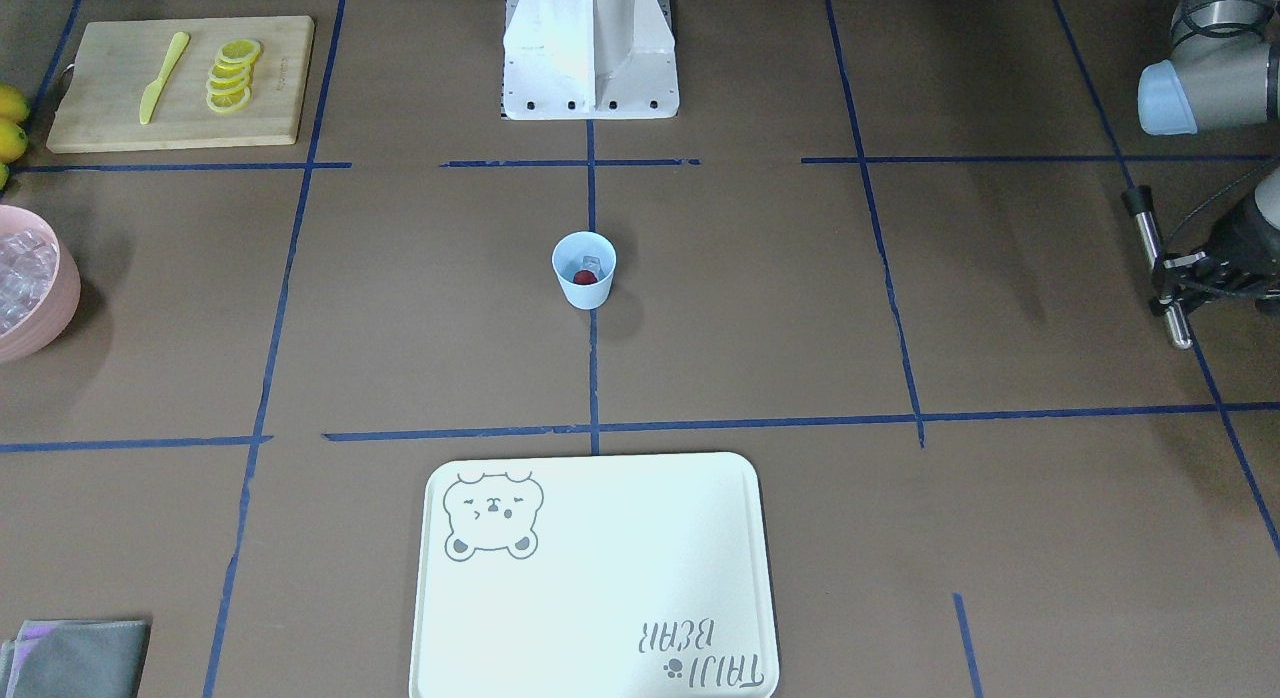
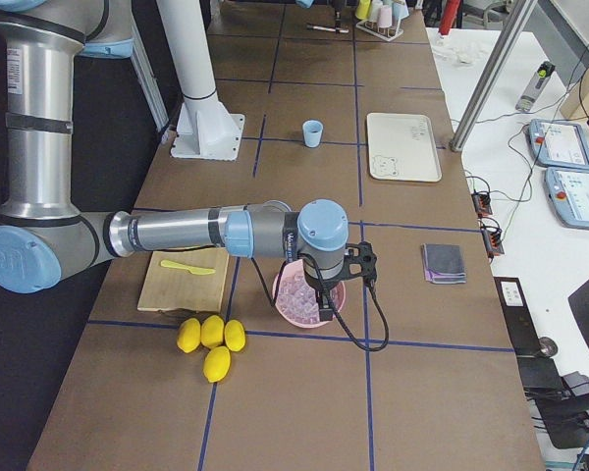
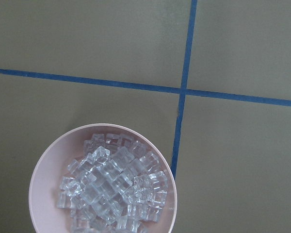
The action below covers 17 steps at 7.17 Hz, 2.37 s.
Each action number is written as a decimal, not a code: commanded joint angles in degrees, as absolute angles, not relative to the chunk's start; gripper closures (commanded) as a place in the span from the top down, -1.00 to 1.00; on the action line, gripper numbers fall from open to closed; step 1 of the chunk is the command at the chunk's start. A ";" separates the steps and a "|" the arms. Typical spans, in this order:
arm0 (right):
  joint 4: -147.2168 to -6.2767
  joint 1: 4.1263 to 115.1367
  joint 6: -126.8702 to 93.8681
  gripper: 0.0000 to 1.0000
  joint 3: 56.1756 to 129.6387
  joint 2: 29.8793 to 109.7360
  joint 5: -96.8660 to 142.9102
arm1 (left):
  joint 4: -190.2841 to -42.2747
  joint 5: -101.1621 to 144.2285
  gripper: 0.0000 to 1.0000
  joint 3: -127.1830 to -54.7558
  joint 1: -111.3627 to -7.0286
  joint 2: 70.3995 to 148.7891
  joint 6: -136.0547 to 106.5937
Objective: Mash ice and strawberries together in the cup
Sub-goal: 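Lower the muddler onto the table near its start spot, then open the left gripper to release the muddler and rise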
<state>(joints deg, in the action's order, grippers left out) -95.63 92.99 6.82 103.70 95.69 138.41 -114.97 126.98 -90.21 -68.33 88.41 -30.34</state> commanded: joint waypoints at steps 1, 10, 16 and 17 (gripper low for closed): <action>-95.62 92.99 6.86 0.99 103.62 95.54 138.34 | -116.45 126.83 -1.00 -87.63 -68.20 88.24 -30.50; -95.62 92.99 6.86 0.99 103.80 95.27 138.25 | -122.87 124.80 0.84 -82.80 -66.62 88.60 -28.75; -95.62 93.08 6.94 0.99 104.24 95.36 138.25 | -119.21 127.25 1.00 -87.52 -67.41 88.59 -28.65; -95.62 93.08 6.86 0.99 104.24 95.36 138.25 | -115.53 129.35 1.00 -90.58 -67.50 88.51 -27.17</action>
<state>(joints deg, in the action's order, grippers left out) -95.63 93.04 6.93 104.21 95.31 138.25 -119.28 127.14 -87.39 -67.24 88.52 -28.33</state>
